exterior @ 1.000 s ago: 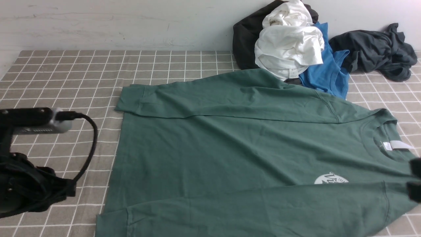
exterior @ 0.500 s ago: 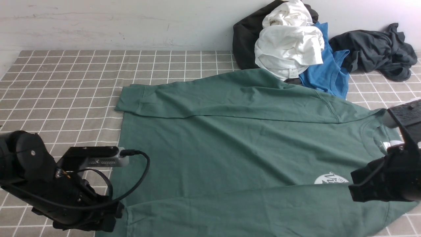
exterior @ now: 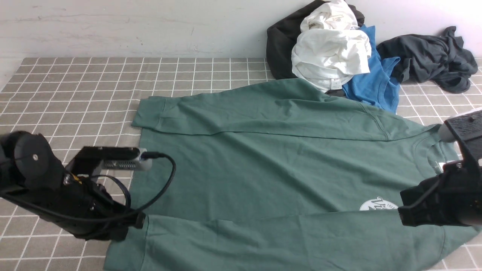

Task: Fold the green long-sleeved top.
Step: Use the left arm to drag and place the cuff at the centered position on the left edge of the fabric, then use the left arm to clamp the cuff farthest from it

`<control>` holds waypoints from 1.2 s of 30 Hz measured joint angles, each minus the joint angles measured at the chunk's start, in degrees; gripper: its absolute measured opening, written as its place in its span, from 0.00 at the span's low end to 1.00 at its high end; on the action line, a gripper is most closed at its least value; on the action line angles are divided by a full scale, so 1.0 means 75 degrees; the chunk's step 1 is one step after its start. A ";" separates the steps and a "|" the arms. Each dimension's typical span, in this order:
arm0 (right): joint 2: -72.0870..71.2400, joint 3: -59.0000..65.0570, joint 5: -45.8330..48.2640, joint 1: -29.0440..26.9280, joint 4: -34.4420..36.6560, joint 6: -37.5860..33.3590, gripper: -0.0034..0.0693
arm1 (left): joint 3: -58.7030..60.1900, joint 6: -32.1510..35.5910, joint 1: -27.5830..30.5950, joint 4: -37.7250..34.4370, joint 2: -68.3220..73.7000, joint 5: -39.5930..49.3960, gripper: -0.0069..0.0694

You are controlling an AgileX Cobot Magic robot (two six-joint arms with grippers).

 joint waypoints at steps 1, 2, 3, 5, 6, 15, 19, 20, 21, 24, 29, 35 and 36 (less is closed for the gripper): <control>0.0000 0.0000 -0.0020 0.0000 0.0000 0.0000 0.03 | -0.0177 0.0007 0.0000 0.0007 -0.0117 0.0107 0.11; 0.0000 0.0000 -0.0027 0.0000 0.0000 0.0000 0.03 | -0.0333 0.0024 0.0000 0.0015 -0.0182 0.0164 0.11; 0.0000 0.0000 -0.0037 0.0000 0.0000 -0.0010 0.03 | -0.0555 0.0062 0.0000 0.0041 -0.0278 0.0215 0.11; 0.0000 0.0000 -0.0071 0.0000 0.0000 -0.0056 0.03 | -0.0967 0.0177 0.0000 0.0048 -0.0321 0.0233 0.11; 0.0000 0.0000 -0.0078 0.0000 0.0000 -0.0083 0.03 | -0.1245 0.0264 0.0000 0.0052 -0.0309 0.0216 0.11; 0.0006 0.0000 -0.0109 0.0000 0.0000 -0.0147 0.03 | -0.3457 0.0367 0.0000 0.0548 0.1591 -0.0066 0.11; 0.0006 0.0000 -0.0109 0.0000 0.0000 -0.0147 0.03 | -0.4571 0.0359 0.0071 0.0640 0.2901 0.0473 0.15; 0.0006 0.0000 -0.0109 0.0000 0.0000 -0.0147 0.03 | -0.4858 0.0349 0.0113 0.0648 0.3171 0.0653 0.18; 0.0006 0.0000 -0.0109 0.0000 0.0000 -0.0147 0.03 | -0.4933 0.0349 0.0127 0.0651 0.3235 0.0698 0.19; 0.0006 0.0000 -0.0109 0.0000 0.0000 -0.0155 0.03 | -0.6535 0.0117 0.0527 0.0657 0.4300 0.1242 0.40; 0.0006 0.0000 -0.0161 0.0000 0.0000 -0.0155 0.03 | -0.8219 -0.0261 0.0955 0.0701 0.5343 0.1533 0.59; 0.0006 0.0000 -0.0249 0.0000 0.0000 -0.0221 0.03 | -0.9904 -0.0401 0.1060 0.0851 0.6973 0.1605 0.57; 0.0006 0.0000 -0.0266 0.0000 0.0000 -0.0246 0.03 | -1.0023 -0.0401 0.1060 0.0872 0.7171 0.1605 0.55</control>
